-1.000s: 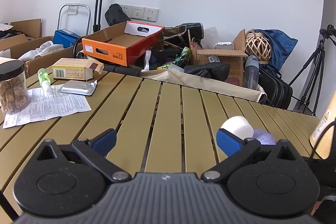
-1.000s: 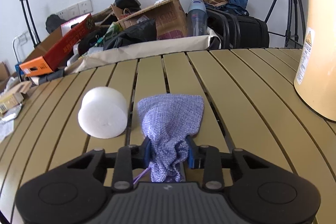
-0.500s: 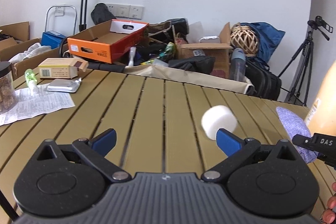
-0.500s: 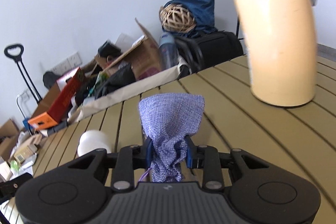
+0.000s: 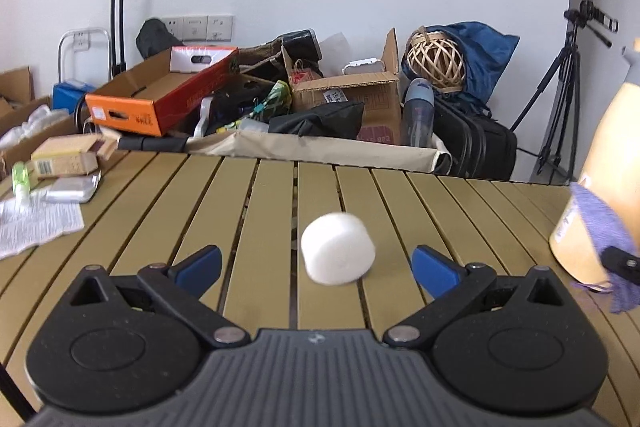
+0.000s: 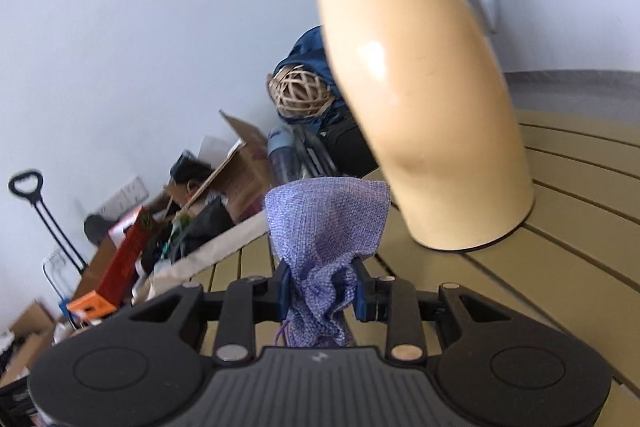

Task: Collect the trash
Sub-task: 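Lift the lavender pouch with the right gripper while the left gripper grasps the white foam cylinder, then carry the white foam cylinder and lavender pouch off the table toward the black bin, then lower the left gripper into the bin and release the white foam cylinder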

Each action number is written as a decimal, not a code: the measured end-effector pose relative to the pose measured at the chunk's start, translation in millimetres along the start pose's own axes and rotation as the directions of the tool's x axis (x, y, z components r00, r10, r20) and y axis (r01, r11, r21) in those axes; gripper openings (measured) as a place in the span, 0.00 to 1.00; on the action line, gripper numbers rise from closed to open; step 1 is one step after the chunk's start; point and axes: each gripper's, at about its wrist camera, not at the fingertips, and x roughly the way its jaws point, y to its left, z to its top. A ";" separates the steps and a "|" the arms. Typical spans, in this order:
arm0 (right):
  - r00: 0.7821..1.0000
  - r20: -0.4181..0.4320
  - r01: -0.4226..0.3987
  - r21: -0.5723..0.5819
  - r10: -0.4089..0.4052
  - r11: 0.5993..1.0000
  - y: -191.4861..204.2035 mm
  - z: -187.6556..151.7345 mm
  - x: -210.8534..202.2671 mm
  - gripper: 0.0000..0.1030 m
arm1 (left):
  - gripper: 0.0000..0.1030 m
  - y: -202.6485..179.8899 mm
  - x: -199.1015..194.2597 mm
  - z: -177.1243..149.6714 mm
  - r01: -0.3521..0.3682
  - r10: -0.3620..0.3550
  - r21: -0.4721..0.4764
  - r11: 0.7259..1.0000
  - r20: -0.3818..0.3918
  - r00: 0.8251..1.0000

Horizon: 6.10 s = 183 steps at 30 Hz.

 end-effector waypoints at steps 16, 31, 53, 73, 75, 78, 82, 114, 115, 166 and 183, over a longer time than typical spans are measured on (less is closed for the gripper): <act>0.996 0.032 0.080 0.089 -0.083 0.993 -47.7 7.6 -1.3 0.27 | 1.00 -37.1 82.8 17.4 -0.124 0.127 0.033 0.992 -0.109 0.986; 0.993 0.046 0.105 0.102 -0.110 0.989 -51.1 7.0 -0.6 0.27 | 0.96 -34.8 119.4 13.3 -0.180 0.176 -0.008 0.984 -0.179 0.968; 0.997 0.032 0.068 0.062 -0.070 0.996 -39.7 7.2 -9.8 0.27 | 0.56 -25.6 76.0 24.7 -0.111 0.109 -0.005 0.994 -0.143 0.984; 0.999 0.048 -0.005 -0.047 0.007 0.999 7.7 -3.9 -93.3 0.27 | 0.56 -5.8 -44.4 30.0 -0.039 0.041 0.029 0.999 -0.044 0.998; 0.999 0.051 -0.010 -0.063 0.013 0.998 11.6 -4.9 -104.7 0.27 | 0.56 -3.5 -59.5 27.1 -0.029 0.030 0.031 0.999 -0.036 0.999; 0.998 0.063 -0.017 -0.090 0.023 0.996 17.4 -6.0 -122.7 0.27 | 0.56 0.2 -81.1 23.7 -0.019 0.020 0.038 0.999 -0.024 1.000; 0.997 0.067 -0.028 -0.105 0.035 0.994 22.9 -11.1 -146.2 0.27 | 0.56 4.9 -109.9 18.7 -0.012 0.012 0.043 0.999 -0.006 1.000; 0.999 -0.034 -0.042 -0.381 0.032 0.924 58.1 -70.9 -306.9 0.27 | 0.56 50.1 -283.5 -86.9 0.121 -0.121 0.070 0.990 -0.001 0.993; 0.999 -0.043 -0.044 -0.389 0.030 0.920 59.1 -74.7 -308.8 0.27 | 0.56 51.9 -286.7 -91.2 0.127 -0.127 0.072 0.989 -0.004 0.992; 0.735 -0.658 -0.199 -0.444 -0.167 0.874 27.4 -318.8 -233.8 0.27 | 0.56 90.0 -198.2 -291.4 0.139 -0.073 0.099 0.985 -0.491 0.868; 0.693 -0.700 -0.154 -0.378 -0.173 0.913 -7.8 -327.8 -219.1 0.28 | 0.56 84.1 -162.9 -319.7 0.160 -0.074 0.092 0.983 -0.599 0.797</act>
